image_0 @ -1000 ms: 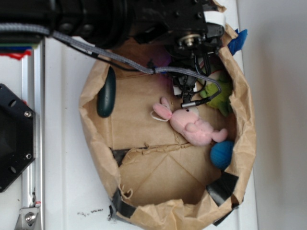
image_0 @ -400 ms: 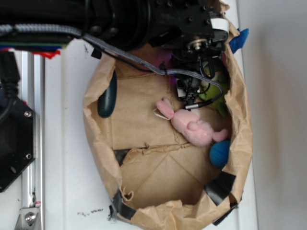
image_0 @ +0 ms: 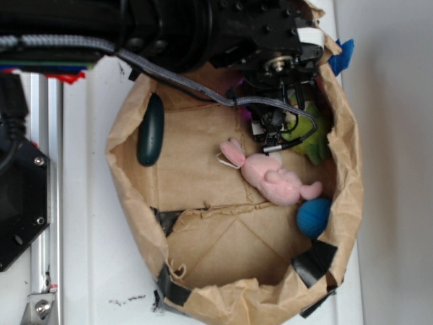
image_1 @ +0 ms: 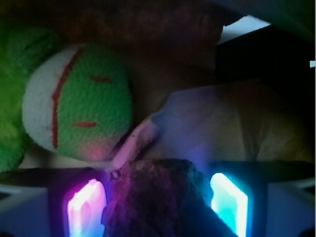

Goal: Grab the rock.

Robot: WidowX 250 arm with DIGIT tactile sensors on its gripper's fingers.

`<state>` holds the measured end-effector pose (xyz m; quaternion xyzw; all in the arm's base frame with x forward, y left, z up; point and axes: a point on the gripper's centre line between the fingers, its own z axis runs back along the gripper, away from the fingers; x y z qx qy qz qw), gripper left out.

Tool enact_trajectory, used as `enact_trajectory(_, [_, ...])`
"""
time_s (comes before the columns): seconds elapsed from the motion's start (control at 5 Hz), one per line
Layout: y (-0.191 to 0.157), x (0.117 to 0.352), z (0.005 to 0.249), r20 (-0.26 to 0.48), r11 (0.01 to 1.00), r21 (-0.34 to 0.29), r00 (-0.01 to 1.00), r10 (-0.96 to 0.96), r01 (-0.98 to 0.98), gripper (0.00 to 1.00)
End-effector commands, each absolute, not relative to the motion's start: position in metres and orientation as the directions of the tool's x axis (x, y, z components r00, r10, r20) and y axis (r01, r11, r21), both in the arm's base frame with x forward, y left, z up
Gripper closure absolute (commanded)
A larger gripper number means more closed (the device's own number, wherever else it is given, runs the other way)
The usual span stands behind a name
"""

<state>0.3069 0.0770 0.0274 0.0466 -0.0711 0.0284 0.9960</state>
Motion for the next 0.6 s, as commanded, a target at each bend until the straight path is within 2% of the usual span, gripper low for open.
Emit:
enact_trajectory(0.0, [0.068, 0.289, 0.103, 0.203, 0.994, 0.109, 0.979, -0.034, 0.012, 1.00])
enact_trajectory(0.2, [0.054, 0.275, 0.145, 0.157, 0.994, -0.020, 0.982, -0.106, 0.110, 1.00])
enact_trajectory(0.4, [0.034, 0.261, 0.170, 0.126, 0.985, -0.095, 0.983, -0.132, 0.144, 1.00])
